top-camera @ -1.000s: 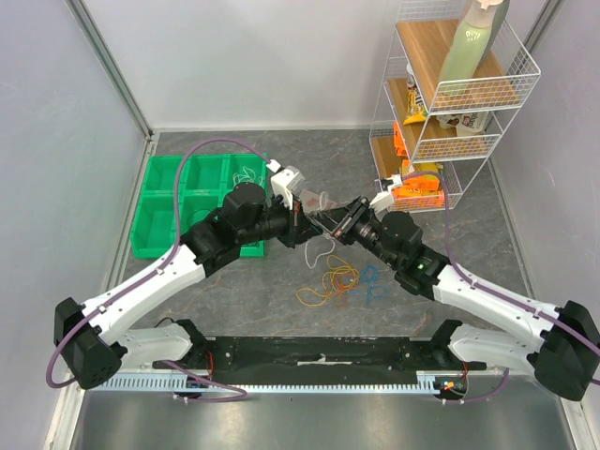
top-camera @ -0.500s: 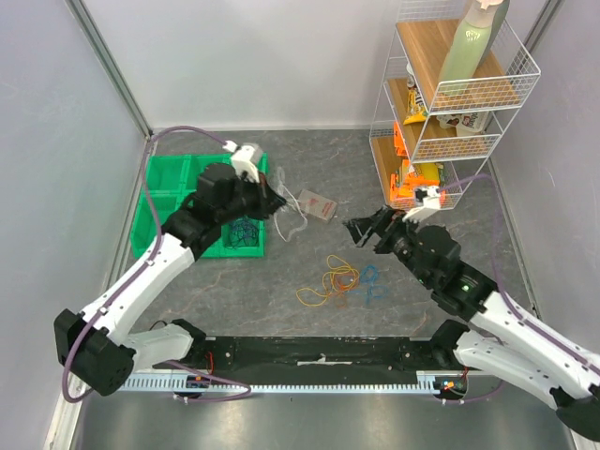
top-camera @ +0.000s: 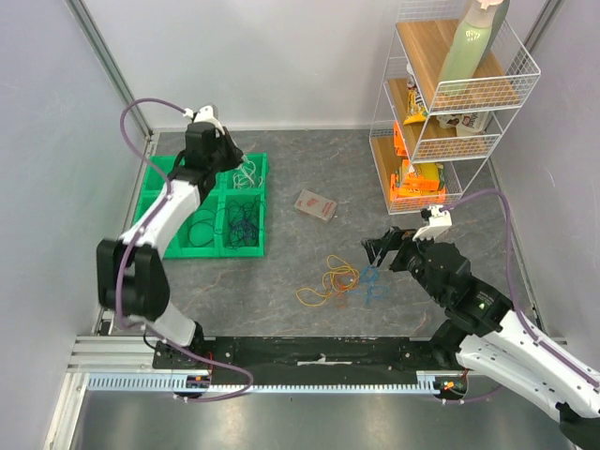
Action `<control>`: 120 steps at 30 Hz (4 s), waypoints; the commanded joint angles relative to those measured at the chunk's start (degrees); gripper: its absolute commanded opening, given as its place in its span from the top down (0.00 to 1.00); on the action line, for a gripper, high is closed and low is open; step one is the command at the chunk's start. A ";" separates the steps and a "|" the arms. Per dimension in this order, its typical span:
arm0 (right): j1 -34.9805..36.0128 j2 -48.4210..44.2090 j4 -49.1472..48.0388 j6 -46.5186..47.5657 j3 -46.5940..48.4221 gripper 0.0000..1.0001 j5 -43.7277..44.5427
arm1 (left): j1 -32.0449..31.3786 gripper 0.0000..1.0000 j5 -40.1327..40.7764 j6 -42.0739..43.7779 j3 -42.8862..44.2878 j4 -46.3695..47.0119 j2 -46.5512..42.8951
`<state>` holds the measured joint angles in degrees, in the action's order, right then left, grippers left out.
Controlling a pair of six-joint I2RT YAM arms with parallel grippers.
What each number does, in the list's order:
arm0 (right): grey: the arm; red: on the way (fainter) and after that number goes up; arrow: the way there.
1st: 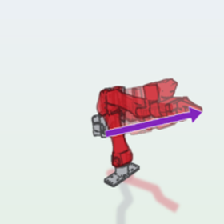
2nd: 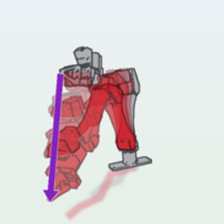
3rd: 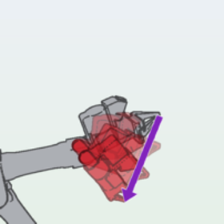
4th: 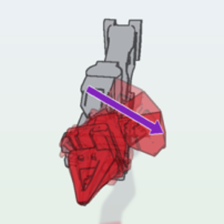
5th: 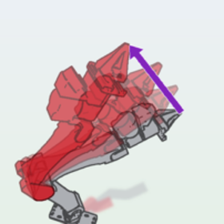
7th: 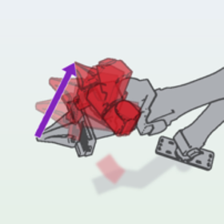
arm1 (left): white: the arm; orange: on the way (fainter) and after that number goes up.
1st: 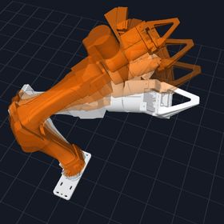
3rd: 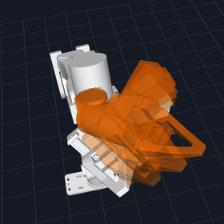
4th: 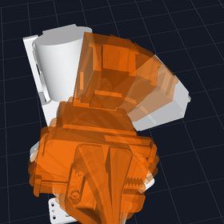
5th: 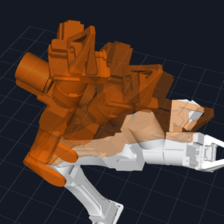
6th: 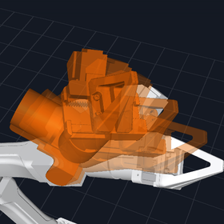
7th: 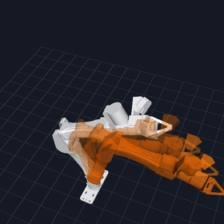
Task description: Untangle the cables
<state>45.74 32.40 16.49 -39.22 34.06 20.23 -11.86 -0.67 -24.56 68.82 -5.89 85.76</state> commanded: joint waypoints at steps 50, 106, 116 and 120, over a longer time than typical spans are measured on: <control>0.05 27.88 -10.95 8.10 -4.97 0.19 -23.21 | -27.15 0.55 -22.47 -5.13 -25.04 -2.46 -9.82; 2.08 39.65 -19.91 4.69 -2.87 0.15 -17.69 | -36.13 0.98 -13.80 -13.34 -30.69 13.36 -24.76; -1.17 45.39 -20.45 -8.41 -4.79 0.19 -0.72 | -36.13 0.98 -25.88 -0.08 -14.52 7.93 -35.21; -4.51 40.47 -18.69 -9.56 -8.30 0.21 1.30 | -36.13 0.98 -19.48 10.73 -4.77 -1.65 -40.30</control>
<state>43.79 77.08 -2.90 -45.10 28.82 15.75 -47.77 -22.41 -28.38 54.37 -0.05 51.11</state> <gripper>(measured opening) 0.797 0.026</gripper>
